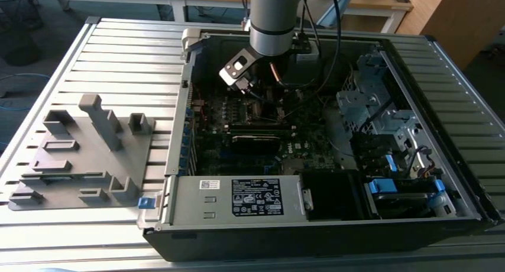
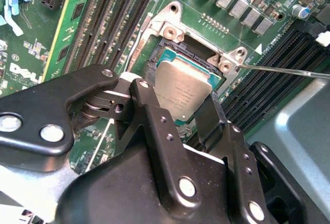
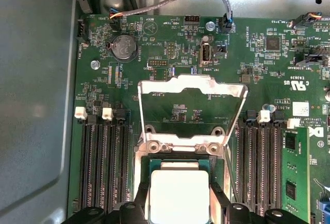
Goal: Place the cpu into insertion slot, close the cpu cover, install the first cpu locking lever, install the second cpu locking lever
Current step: 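Place the cpu into insertion slot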
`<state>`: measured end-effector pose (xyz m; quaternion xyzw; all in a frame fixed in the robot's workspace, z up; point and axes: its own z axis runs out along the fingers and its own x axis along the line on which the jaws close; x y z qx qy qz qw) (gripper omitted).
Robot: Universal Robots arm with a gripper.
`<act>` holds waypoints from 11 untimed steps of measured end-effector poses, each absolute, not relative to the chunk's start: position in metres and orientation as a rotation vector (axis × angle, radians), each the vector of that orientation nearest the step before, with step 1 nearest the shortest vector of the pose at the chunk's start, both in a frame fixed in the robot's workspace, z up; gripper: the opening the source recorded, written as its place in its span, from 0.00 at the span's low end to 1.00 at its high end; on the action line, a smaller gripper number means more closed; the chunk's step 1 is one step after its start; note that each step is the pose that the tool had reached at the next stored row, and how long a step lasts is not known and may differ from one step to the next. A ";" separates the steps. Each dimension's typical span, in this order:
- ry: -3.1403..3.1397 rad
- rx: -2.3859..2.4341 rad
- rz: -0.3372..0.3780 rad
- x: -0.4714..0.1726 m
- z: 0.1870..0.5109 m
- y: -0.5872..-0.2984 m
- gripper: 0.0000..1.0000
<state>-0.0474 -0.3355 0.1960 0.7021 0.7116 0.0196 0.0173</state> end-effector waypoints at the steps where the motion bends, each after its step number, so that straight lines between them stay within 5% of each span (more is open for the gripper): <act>1: 2.211 2.182 0.061 -0.047 0.196 -0.335 0.54; 11: 2.211 2.182 0.061 -0.048 0.195 -0.336 0.54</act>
